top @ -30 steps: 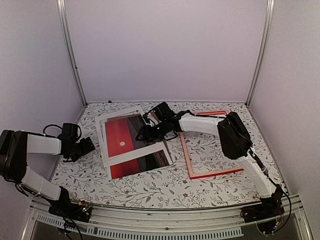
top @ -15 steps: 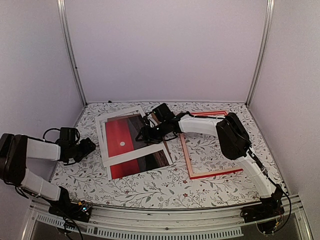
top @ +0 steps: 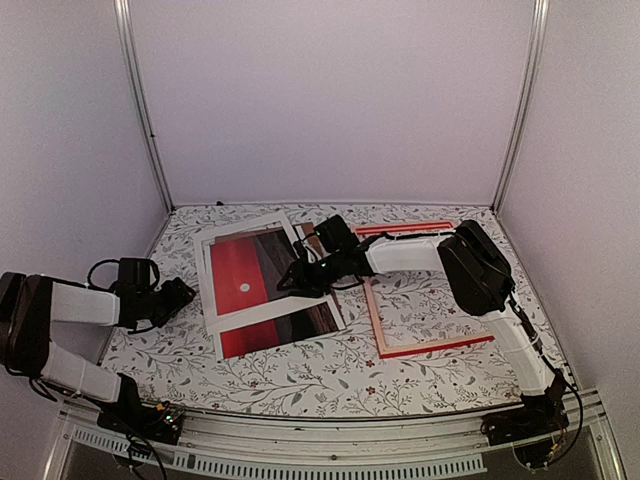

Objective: Put the photo into the frame
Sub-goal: Pick up the glass panel from the mat board.

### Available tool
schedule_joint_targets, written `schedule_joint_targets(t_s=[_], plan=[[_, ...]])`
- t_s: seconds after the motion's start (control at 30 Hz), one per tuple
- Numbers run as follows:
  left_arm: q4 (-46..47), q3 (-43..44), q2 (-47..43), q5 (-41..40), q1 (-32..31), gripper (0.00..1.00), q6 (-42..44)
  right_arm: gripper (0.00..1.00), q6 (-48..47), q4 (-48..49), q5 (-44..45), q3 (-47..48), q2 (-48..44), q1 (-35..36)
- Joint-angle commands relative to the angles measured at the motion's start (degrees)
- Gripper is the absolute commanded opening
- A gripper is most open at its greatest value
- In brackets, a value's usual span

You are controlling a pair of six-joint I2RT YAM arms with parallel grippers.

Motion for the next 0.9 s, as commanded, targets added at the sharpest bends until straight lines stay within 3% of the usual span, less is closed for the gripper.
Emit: schedule_joint_targets(t_s=[0.0, 0.87], plan=[[-0.8, -1.0, -1.1, 1.1, -0.8, 0.8, 0.7, 0.46, 2.3, 2.3, -2.2, -3.0, -4.1, -0.8], [-0.4, -1.1, -1.8, 0.5, -4.7, 0.8, 1.7, 0.44, 9.0, 7.0, -5.5, 3.9, 4.8, -1.1]])
